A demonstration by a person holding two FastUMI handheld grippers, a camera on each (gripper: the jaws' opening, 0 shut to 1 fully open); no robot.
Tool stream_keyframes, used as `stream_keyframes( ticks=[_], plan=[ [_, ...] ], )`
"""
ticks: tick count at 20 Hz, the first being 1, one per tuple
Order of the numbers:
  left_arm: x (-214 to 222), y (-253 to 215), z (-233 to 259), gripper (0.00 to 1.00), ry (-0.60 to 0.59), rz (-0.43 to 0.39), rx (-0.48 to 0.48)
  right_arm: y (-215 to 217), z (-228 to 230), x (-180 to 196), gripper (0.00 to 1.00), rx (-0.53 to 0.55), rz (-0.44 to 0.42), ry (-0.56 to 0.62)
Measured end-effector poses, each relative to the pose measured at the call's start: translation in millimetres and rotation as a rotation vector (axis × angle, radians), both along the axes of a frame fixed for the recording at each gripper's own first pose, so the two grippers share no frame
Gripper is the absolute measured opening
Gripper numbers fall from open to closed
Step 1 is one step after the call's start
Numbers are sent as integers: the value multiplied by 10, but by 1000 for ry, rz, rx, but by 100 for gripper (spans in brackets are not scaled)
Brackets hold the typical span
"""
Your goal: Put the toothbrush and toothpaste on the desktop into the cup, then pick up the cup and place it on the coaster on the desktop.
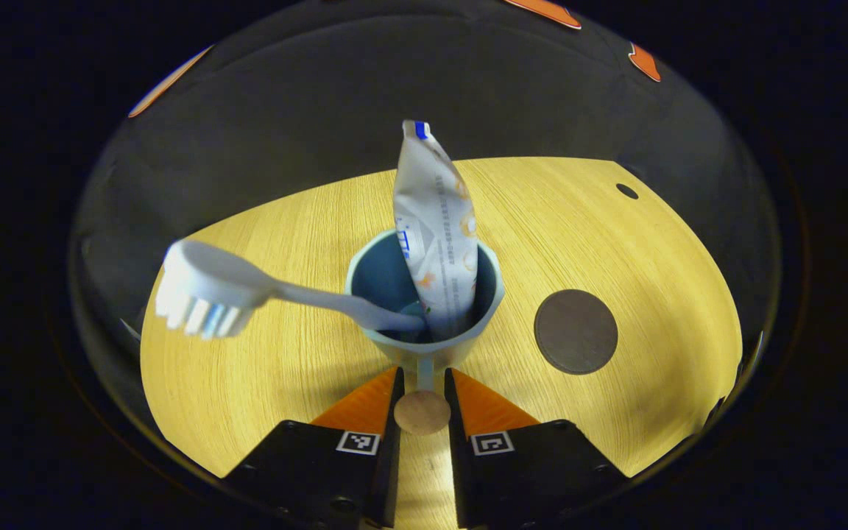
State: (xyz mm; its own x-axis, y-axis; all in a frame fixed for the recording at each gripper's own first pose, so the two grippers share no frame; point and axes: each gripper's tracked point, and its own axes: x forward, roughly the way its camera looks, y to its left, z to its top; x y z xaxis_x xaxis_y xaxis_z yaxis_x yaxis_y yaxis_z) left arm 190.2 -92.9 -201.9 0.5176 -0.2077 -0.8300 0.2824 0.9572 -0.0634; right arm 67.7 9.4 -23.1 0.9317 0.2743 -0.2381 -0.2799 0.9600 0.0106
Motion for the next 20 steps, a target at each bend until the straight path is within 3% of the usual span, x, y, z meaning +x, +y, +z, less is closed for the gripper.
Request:
stream_keyframes(
  ticks=[4,20],
  plan=[
    [-6,-5,41,22,-22,20,-31,-45,-3,-5,99,5,-16,2],
    [-54,-7,192,17,-98,78,-65,-188,2,-65,99,10,-56,-10]
  ],
)
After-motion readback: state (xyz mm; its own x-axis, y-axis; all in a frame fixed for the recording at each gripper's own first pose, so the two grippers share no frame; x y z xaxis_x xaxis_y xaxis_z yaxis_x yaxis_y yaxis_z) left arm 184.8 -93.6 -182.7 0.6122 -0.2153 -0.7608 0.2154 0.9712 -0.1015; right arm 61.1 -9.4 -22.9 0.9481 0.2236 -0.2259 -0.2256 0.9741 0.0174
